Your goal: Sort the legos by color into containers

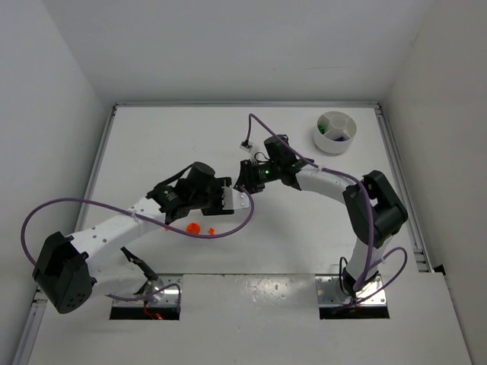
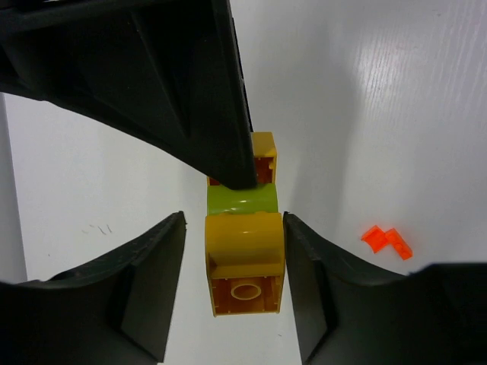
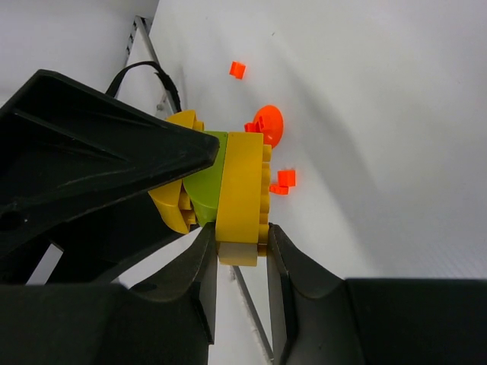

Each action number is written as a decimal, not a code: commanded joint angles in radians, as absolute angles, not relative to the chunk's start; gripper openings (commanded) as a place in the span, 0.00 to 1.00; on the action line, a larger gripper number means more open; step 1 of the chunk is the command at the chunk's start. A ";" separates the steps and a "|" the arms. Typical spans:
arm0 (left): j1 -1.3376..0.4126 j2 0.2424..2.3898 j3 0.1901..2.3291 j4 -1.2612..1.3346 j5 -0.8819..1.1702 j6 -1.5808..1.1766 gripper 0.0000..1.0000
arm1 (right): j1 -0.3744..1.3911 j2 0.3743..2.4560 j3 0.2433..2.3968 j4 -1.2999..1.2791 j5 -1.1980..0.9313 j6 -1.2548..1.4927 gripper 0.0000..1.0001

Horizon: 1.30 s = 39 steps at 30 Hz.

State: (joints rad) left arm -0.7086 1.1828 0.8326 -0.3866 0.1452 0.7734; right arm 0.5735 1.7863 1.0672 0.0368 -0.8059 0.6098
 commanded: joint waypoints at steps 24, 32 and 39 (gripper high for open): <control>-0.721 1.131 0.784 -0.345 0.216 0.712 0.00 | 0.539 1.744 1.032 0.056 -0.698 0.569 0.00; -0.692 1.074 0.764 -0.364 0.245 0.660 0.00 | 0.419 1.753 1.051 -0.014 -0.546 0.473 0.00; -0.669 1.032 0.755 -0.396 0.245 0.536 0.00 | 0.321 1.724 1.302 -0.216 -0.477 0.302 0.00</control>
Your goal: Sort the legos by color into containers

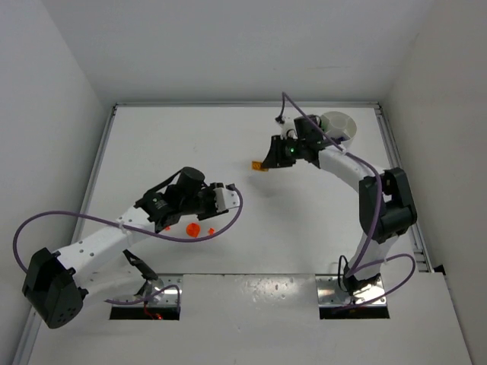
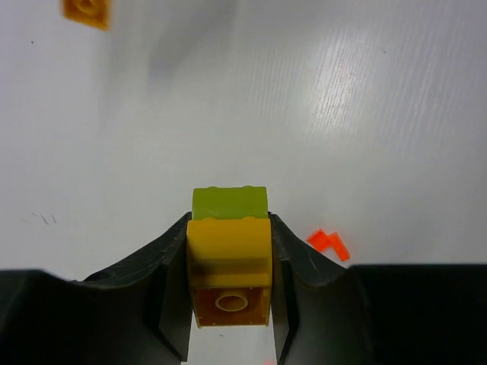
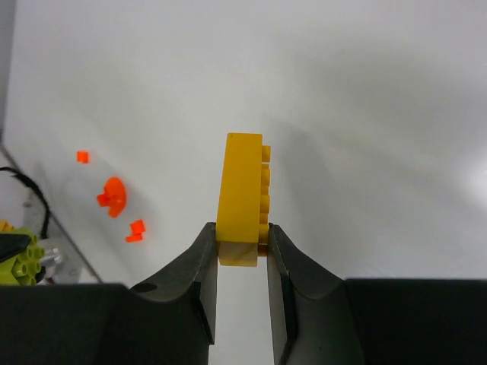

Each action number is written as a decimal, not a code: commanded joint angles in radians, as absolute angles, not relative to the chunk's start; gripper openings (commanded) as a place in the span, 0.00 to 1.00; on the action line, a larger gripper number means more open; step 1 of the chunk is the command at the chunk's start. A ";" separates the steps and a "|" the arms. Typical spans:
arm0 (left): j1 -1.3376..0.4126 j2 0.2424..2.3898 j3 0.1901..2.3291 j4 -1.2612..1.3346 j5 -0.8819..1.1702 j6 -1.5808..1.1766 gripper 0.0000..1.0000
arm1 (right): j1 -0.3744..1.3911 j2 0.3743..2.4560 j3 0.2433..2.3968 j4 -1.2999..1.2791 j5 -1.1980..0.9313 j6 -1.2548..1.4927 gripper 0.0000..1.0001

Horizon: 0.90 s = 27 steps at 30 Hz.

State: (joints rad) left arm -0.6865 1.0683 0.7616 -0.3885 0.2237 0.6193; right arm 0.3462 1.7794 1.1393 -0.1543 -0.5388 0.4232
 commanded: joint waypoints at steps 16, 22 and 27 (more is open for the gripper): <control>-0.538 1.103 0.916 -0.482 0.279 0.324 0.00 | -0.038 1.965 1.999 -0.788 -0.032 -0.046 0.00; -0.518 1.103 0.925 -0.482 0.288 0.314 0.00 | -0.103 1.986 2.011 -0.744 -0.041 -0.046 0.00; -0.508 1.112 0.925 -0.473 0.298 0.305 0.00 | -0.137 2.052 2.098 -0.753 -0.051 -0.046 0.00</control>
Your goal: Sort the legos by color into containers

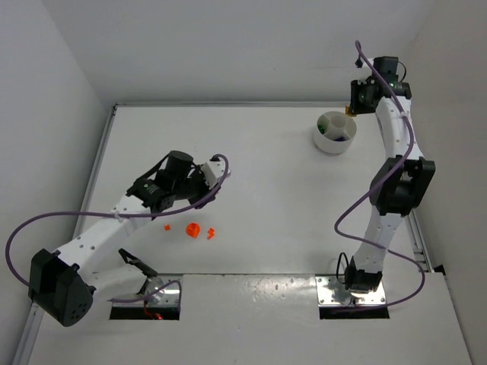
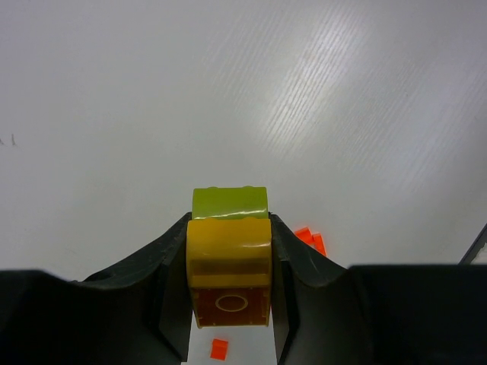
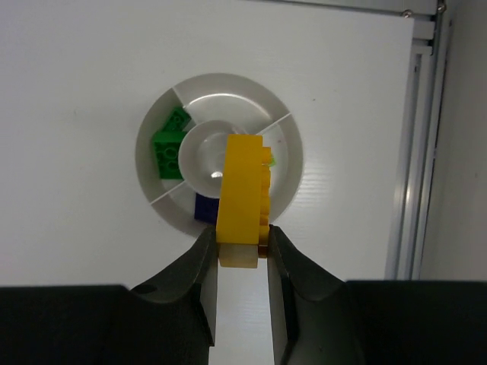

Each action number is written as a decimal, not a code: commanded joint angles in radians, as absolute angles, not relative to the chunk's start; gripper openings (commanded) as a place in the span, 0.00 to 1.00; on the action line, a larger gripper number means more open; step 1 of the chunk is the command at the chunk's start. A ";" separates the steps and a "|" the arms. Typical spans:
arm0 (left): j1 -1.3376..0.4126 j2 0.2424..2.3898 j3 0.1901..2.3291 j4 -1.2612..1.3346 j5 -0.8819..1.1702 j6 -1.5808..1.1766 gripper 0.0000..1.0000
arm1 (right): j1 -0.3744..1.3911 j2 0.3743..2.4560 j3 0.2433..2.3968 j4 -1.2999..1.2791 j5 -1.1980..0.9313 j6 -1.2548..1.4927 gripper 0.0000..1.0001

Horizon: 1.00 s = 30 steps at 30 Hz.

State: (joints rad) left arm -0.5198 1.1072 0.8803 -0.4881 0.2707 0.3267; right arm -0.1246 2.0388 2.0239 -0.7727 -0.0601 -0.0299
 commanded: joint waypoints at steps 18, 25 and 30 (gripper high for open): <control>-0.480 1.172 0.943 -0.472 0.347 0.305 0.00 | -0.146 2.278 2.316 -0.686 -0.097 -0.204 0.02; -0.471 1.181 0.943 -0.472 0.365 0.305 0.00 | -0.146 2.290 2.283 -0.640 -0.164 -0.273 0.04; -0.471 1.201 0.943 -0.472 0.374 0.305 0.00 | -0.146 2.310 2.296 -0.650 -0.190 -0.342 0.06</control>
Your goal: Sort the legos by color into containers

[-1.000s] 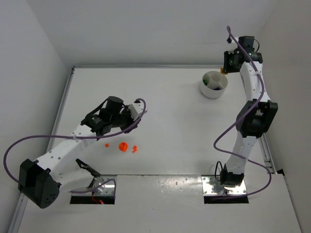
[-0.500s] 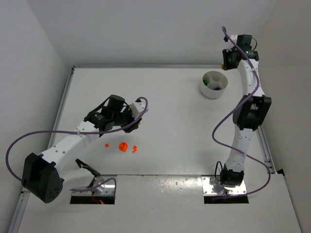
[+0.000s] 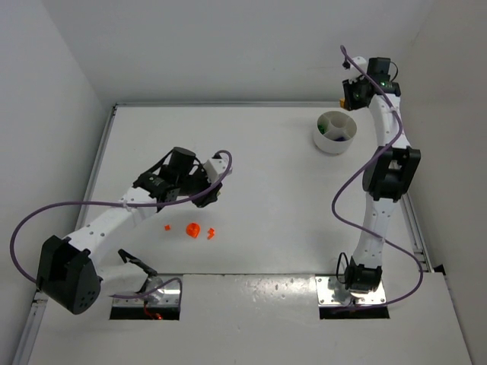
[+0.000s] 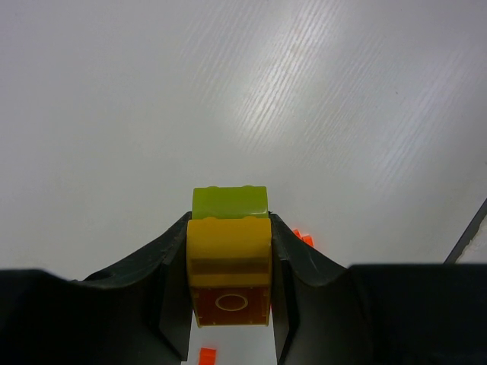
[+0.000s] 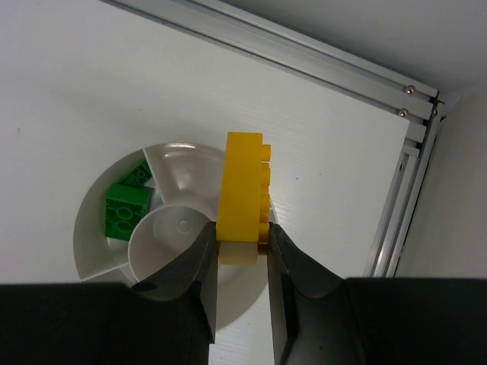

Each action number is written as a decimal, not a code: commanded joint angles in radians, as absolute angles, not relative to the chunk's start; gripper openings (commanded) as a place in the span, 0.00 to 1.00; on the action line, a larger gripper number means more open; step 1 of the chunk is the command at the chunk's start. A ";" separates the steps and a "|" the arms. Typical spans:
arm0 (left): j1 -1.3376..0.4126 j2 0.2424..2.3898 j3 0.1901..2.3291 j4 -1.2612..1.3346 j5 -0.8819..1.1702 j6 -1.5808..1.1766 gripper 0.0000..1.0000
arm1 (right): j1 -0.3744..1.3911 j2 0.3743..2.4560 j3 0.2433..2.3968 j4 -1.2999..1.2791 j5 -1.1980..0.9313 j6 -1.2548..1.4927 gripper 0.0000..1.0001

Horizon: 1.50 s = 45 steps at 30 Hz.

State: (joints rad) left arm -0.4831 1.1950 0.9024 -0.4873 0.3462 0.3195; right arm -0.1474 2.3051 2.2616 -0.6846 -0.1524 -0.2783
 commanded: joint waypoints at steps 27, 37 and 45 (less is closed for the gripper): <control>-0.471 1.220 0.953 -0.472 0.402 0.314 0.00 | -0.146 2.352 2.309 -0.837 -0.236 -0.491 0.06; -0.471 1.229 0.953 -0.472 0.420 0.314 0.00 | -0.146 2.280 2.261 -0.925 -0.296 -0.500 0.06; -0.471 1.238 0.953 -0.472 0.430 0.314 0.00 | -0.146 2.255 2.262 -0.859 -0.230 -0.500 0.06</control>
